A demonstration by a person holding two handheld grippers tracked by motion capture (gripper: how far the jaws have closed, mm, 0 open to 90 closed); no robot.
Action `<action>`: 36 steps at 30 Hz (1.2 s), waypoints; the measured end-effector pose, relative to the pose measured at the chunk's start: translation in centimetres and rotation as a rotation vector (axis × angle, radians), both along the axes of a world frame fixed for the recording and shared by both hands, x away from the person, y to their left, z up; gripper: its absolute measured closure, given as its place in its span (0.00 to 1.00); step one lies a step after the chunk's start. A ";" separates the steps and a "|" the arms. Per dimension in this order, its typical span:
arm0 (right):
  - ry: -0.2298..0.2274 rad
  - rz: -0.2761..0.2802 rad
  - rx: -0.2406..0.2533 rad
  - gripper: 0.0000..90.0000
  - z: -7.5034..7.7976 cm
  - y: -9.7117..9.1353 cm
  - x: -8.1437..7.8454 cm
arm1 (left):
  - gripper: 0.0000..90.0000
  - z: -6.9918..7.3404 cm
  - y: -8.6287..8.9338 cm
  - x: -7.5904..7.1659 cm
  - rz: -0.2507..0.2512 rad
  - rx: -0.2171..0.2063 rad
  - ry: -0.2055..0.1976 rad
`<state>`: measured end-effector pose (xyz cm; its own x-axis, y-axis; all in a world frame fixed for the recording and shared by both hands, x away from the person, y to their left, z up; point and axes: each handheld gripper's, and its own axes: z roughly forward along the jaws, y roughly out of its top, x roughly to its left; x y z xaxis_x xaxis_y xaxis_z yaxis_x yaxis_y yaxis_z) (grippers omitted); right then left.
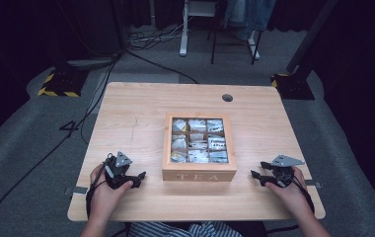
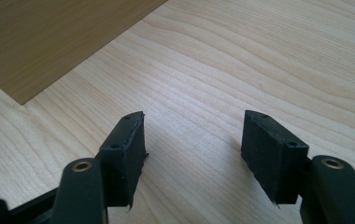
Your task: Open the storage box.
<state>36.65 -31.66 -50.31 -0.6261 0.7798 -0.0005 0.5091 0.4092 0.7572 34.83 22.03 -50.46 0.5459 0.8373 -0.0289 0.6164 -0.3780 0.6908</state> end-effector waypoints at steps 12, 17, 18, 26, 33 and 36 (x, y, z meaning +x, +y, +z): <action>0.003 -0.002 -0.002 0.43 0.0 0.0 0.0 | 0.16 0.0 0.2 0.4 -0.010 0.004 0.002; 0.002 -0.002 -0.002 0.43 0.0 0.0 0.0 | 0.16 0.0 0.3 0.8 -0.038 0.006 -0.002; 0.002 -0.002 -0.002 0.43 0.0 0.0 0.0 | 0.16 0.0 0.3 0.8 -0.037 0.006 -0.002; 0.002 0.045 -0.013 0.94 0.4 -0.1 -0.3 | 0.17 0.1 0.4 0.6 -0.037 0.006 0.005; -0.011 0.070 0.050 1.00 2.6 -0.6 -0.7 | 0.17 0.1 0.5 0.7 -0.049 0.010 0.000; -0.015 0.091 0.088 1.00 3.2 -0.6 -0.9 | 0.17 0.1 0.5 0.7 -0.050 0.011 0.001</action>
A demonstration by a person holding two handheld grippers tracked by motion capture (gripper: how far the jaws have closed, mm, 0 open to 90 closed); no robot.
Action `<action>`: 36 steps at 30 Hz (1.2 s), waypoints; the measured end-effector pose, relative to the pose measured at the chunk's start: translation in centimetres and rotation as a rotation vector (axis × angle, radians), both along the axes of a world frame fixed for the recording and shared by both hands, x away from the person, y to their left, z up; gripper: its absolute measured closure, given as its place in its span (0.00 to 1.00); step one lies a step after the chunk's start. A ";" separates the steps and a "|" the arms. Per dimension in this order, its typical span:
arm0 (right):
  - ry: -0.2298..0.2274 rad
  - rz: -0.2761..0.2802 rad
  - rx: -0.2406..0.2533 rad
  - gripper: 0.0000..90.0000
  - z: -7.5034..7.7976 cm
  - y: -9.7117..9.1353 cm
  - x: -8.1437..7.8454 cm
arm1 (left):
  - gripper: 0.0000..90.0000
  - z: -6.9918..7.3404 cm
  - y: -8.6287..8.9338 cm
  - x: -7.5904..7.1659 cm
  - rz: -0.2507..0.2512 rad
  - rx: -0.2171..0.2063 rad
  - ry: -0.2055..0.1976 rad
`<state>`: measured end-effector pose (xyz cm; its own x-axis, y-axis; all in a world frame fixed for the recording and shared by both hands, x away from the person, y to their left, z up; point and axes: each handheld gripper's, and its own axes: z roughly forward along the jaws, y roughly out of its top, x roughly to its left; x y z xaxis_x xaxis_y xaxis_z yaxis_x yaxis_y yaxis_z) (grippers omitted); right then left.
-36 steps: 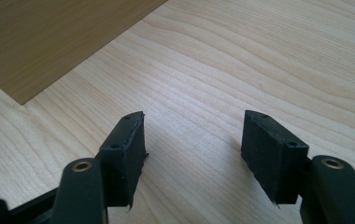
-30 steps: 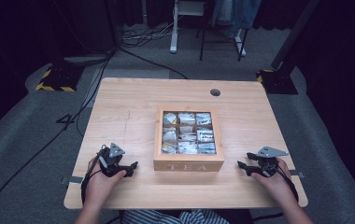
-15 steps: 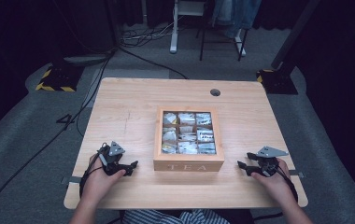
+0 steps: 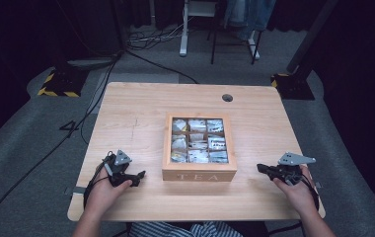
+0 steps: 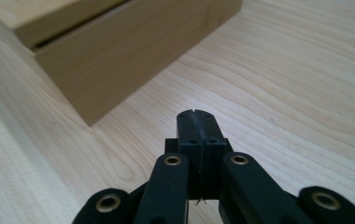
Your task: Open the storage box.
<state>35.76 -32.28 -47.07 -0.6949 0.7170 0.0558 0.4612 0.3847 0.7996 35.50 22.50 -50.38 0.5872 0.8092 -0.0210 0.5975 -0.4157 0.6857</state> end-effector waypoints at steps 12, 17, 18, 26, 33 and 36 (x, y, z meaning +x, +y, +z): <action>-0.023 0.160 0.024 1.00 2.6 1.5 -0.5 | 0.17 0.0 0.0 0.0 0.001 -0.001 -0.001; 0.014 0.261 0.028 1.00 4.0 2.7 0.4 | 0.17 -0.1 -0.1 0.2 0.013 -0.008 -0.001; 0.014 0.261 0.028 1.00 4.0 2.7 0.4 | 0.17 -0.1 -0.2 0.2 0.016 -0.008 -0.004; 0.008 0.350 -0.021 1.00 4.4 4.7 0.8 | 0.17 -0.1 -0.3 0.3 0.027 -0.012 -0.005; 0.024 0.384 -0.064 1.00 3.4 5.8 0.7 | 0.17 -0.1 -0.3 0.3 0.027 -0.012 -0.005; 0.029 0.392 -0.075 1.00 3.1 6.0 0.7 | 0.17 -0.1 -0.3 0.3 0.027 -0.011 -0.005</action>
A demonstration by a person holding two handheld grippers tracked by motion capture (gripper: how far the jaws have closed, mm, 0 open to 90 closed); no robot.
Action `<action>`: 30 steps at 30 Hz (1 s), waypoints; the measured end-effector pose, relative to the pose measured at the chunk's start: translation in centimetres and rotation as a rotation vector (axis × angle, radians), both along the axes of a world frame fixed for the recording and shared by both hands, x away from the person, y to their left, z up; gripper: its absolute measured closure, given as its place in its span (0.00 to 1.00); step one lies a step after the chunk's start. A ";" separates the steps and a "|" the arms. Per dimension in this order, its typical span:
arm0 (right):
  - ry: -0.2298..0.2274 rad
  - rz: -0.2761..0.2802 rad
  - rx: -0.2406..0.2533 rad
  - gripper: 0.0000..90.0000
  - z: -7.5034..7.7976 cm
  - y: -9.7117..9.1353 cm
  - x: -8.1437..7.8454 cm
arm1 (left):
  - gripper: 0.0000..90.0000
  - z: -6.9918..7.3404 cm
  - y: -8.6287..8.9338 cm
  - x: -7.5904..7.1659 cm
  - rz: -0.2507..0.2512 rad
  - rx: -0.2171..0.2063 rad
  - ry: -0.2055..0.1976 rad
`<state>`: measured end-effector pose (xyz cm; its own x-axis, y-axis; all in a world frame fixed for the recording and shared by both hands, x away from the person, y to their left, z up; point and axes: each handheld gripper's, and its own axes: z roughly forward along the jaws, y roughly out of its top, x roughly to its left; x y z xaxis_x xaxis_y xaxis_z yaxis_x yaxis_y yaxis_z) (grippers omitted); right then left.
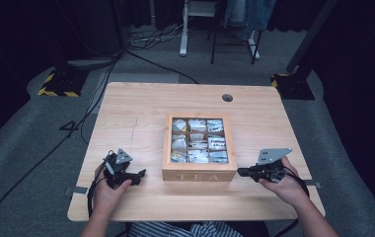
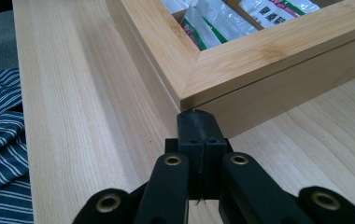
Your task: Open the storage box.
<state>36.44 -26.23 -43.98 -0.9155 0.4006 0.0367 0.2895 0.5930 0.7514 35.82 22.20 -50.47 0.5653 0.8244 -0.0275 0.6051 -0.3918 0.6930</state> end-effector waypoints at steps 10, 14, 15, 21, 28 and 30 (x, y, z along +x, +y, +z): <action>0.001 0.005 0.032 1.00 -0.2 0.1 -0.4 | 0.17 0.0 0.0 0.0 0.000 0.000 0.001; -0.010 -0.005 0.045 1.00 0.2 0.0 -0.5 | 0.17 0.0 0.0 0.0 0.000 0.001 0.001; -0.009 -0.007 0.056 1.00 0.4 0.0 -0.5 | 0.17 0.0 0.0 0.0 0.000 0.001 0.000; -0.028 -0.025 0.105 1.00 1.7 -0.3 -0.6 | 0.17 0.0 0.0 0.0 0.000 0.004 0.003; -0.071 -0.070 0.148 1.00 3.6 0.0 -0.6 | 0.17 0.0 0.0 0.0 0.005 0.004 0.001; -0.079 -0.083 0.154 1.00 4.2 0.1 -0.3 | 0.17 0.0 -0.1 0.0 0.008 0.001 0.000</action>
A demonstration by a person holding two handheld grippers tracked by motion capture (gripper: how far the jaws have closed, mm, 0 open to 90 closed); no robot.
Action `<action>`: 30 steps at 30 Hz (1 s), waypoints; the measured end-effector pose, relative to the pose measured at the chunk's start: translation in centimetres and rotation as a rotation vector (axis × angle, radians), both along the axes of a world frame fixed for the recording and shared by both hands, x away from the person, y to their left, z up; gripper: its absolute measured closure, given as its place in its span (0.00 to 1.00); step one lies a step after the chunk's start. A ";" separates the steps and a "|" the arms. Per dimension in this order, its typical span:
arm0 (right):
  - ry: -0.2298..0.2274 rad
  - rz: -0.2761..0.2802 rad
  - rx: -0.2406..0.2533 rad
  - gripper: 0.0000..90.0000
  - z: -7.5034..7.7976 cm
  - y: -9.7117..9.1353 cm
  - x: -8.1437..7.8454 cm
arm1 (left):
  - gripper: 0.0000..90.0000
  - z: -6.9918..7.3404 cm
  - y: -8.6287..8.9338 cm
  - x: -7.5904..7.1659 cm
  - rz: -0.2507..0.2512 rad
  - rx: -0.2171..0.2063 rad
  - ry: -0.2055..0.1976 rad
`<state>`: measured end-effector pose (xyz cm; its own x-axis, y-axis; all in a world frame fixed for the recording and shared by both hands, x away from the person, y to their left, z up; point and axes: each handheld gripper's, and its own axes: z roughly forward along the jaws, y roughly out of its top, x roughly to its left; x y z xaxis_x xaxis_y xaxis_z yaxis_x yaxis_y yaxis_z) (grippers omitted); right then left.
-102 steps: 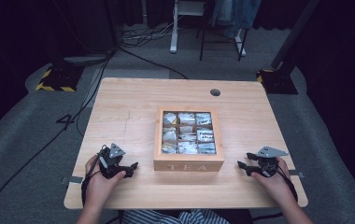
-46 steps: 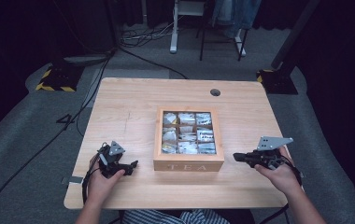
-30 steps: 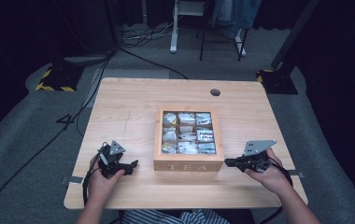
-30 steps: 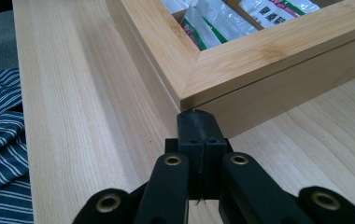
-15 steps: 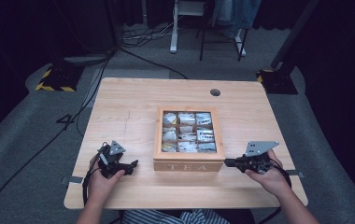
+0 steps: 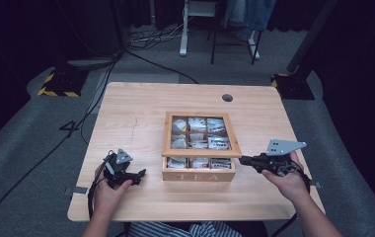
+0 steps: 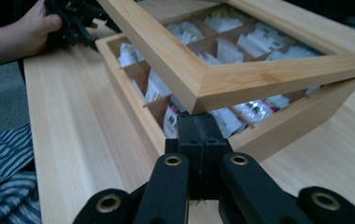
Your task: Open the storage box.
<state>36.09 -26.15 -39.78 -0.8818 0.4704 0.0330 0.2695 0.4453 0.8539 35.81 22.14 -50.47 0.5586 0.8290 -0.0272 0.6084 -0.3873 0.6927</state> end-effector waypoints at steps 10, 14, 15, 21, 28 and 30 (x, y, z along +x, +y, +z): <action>-0.042 -0.057 0.094 1.00 1.9 0.5 1.1 | 0.17 0.0 0.0 0.1 0.002 -0.002 0.000; -0.058 -0.072 0.104 1.00 2.3 1.1 1.6 | 0.17 0.0 0.0 0.1 0.002 -0.002 0.000; -0.058 -0.072 0.104 1.00 2.3 1.1 1.6 | 0.17 0.0 0.0 0.1 0.002 -0.002 0.001; -0.081 -0.091 0.139 1.00 2.9 1.4 2.2 | 0.17 0.0 0.0 0.1 0.002 -0.001 0.000; -0.088 -0.114 0.151 1.00 3.4 1.8 2.8 | 0.17 0.0 0.0 0.1 0.002 0.001 0.000; -0.085 -0.119 0.150 1.00 3.6 2.0 3.0 | 0.17 0.0 0.0 0.1 0.002 0.001 0.001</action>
